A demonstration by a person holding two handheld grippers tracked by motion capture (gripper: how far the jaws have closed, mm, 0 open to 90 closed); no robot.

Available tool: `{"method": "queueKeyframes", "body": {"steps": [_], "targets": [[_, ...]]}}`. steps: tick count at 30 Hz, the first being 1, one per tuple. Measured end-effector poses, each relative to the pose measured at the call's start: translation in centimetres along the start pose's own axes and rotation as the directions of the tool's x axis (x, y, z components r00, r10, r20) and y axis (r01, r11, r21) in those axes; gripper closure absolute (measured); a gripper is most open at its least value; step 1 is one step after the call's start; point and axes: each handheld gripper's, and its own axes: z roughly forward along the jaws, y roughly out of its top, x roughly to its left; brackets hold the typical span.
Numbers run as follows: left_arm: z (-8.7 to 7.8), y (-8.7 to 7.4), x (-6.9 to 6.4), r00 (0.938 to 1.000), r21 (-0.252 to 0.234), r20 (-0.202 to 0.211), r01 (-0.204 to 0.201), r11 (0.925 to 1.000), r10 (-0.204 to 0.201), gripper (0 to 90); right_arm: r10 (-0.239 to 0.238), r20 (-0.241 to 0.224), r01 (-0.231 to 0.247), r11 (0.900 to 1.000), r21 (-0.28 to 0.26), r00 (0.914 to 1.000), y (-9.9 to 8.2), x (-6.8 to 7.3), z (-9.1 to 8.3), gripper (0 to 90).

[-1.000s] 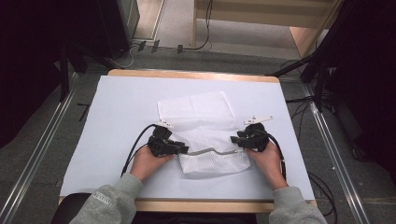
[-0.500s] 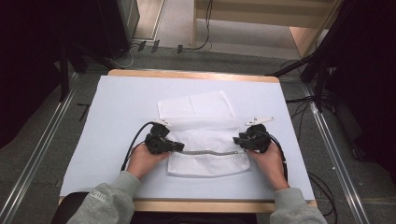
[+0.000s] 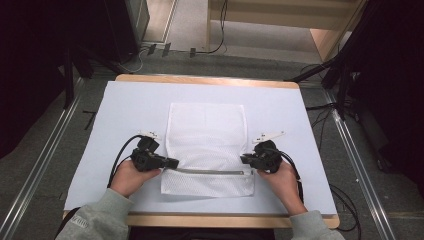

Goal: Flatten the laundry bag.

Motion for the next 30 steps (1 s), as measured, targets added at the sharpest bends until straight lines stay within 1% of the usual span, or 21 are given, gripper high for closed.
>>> {"method": "queueKeyframes", "body": {"steps": [2, 3, 5, 6, 7, 8, 10, 11, 13, 14, 15, 17, 19, 21, 22, 23, 24, 26, 28, 29, 30], "targets": [[-0.4, -0.7, 0.0, 1.0000, -0.005, 0.002, -0.005, 1.0000, 0.005, 86.2, -0.018, -0.005, 0.018, 0.9997, -0.017, 0.9998, 0.0, 0.4, -0.2, 77.3], [-0.9, -0.9, -0.1, 0.9999, -0.016, -0.007, -0.009, 0.9998, 0.009, 82.7, -0.026, 0.006, 0.026, 0.9992, -0.031, 0.9997, 0.0, 0.5, -0.3, 73.4], [-1.5, -0.8, -0.1, 0.9999, -0.066, -0.011, -0.010, 0.9978, 0.009, 77.5, -0.034, 0.018, 0.035, 0.9963, -0.079, 0.9993, 0.2, 0.2, -0.6, 68.2], [-1.9, -0.6, 0.0, 0.9996, -0.091, -0.027, -0.016, 0.9957, 0.013, 74.9, -0.027, 0.024, 0.029, 0.9946, -0.100, 0.9993, 0.4, 0.0, -0.8, 65.4], [-2.1, -0.4, 0.0, 0.9986, -0.095, -0.049, -0.025, 0.9952, 0.020, 73.8, -0.013, 0.028, 0.016, 0.9918, -0.127, 0.9995, 0.5, -0.4, -0.9, 63.8], [-2.2, -0.2, 0.2, 0.9970, -0.103, -0.073, -0.033, 0.9941, 0.025, 73.5, -0.005, 0.033, 0.009, 0.9903, -0.138, 0.9995, 0.6, -0.7, -1.0, 63.5], [-2.1, 0.6, 1.0, 0.9947, -0.116, -0.103, -0.016, 0.9932, 0.004, 72.4, 0.005, 0.057, 0.005, 0.9865, -0.164, 0.9984, 1.0, -1.4, -0.5, 62.3], [-2.1, 1.0, 1.4, 0.9920, -0.117, -0.126, -0.014, 0.9930, -0.001, 71.8, 0.006, 0.070, 0.005, 0.9868, -0.162, 0.9975, 1.1, -1.7, -0.3, 62.1], [-1.8, 1.6, 2.5, 0.9864, -0.121, -0.163, 0.000, 0.9927, -0.020, 70.6, 0.034, 0.083, -0.022, 0.9889, -0.147, 0.9960, 1.5, -2.6, 0.6, 61.7], [-1.7, 1.9, 3.1, 0.9849, -0.121, -0.170, 0.010, 0.9927, -0.031, 70.3, 0.041, 0.091, -0.027, 0.9895, -0.142, 0.9950, 1.7, -3.0, 1.0, 61.0], [-1.6, 2.2, 3.6, 0.9817, -0.126, -0.186, 0.018, 0.9919, -0.042, 69.8, 0.054, 0.098, -0.040, 0.9895, -0.139, 0.9937, 1.8, -3.3, 1.4, 60.0], [-1.4, 2.6, 4.8, 0.9788, -0.130, -0.195, 0.038, 0.9908, -0.063, 68.9, 0.076, 0.105, -0.061, 0.9891, -0.134, 0.9916, 2.1, -3.9, 2.1, 59.5], [-1.0, 2.9, 5.7, 0.9745, -0.136, -0.208, 0.057, 0.9890, -0.085, 67.1, 0.082, 0.113, -0.067, 0.9887, -0.134, 0.9902, 2.4, -4.3, 2.8, 59.3], [-0.5, 3.2, 6.3, 0.9689, -0.126, -0.230, 0.063, 0.9900, -0.091, 65.9, 0.084, 0.119, -0.070, 0.9902, -0.121, 0.9893, 2.6, -4.5, 3.4, 59.4], [-0.3, 3.3, 6.6, 0.9689, -0.120, -0.232, 0.060, 0.9909, -0.087, 65.4, 0.089, 0.121, -0.075, 0.9904, -0.116, 0.9886, 2.7, -4.5, 3.7, 60.5], [0.0, 3.4, 6.7, 0.9677, -0.120, -0.238, 0.057, 0.9912, -0.084, 65.2, 0.079, 0.130, -0.063, 0.9897, -0.129, 0.9883, 2.7, -4.4, 3.9, 61.4], [0.2, 3.6, 6.8, 0.9674, -0.116, -0.239, 0.057, 0.9916, -0.084, 65.2, 0.077, 0.136, -0.061, 0.9905, -0.123, 0.9877, 2.9, -4.3, 4.0, 63.9], [0.7, 3.8, 7.0, 0.9693, -0.107, -0.231, 0.059, 0.9925, -0.083, 67.0, 0.063, 0.156, -0.045, 0.9926, -0.112, 0.9857, 3.2, -4.1, 4.2, 71.3], [1.1, 4.2, 7.0, 0.9717, -0.101, -0.221, 0.064, 0.9928, -0.085, 74.3, 0.044, 0.186, -0.027, 0.9952, -0.095, 0.9816, 3.4, -3.8, 4.3, 80.1], [1.3, 4.3, 7.0, 0.9692, -0.094, -0.234, 0.055, 0.9941, -0.076, 79.5, 0.037, 0.188, -0.021, 0.9961, -0.086, 0.9815, 3.6, -3.8, 4.4, 84.3], [1.4, 4.5, 7.0, 0.9685, -0.089, -0.238, 0.054, 0.9946, -0.073, 83.9, 0.040, 0.177, -0.026, 0.9964, -0.081, 0.9834, 3.8, -3.8, 4.4, 87.3]]}}
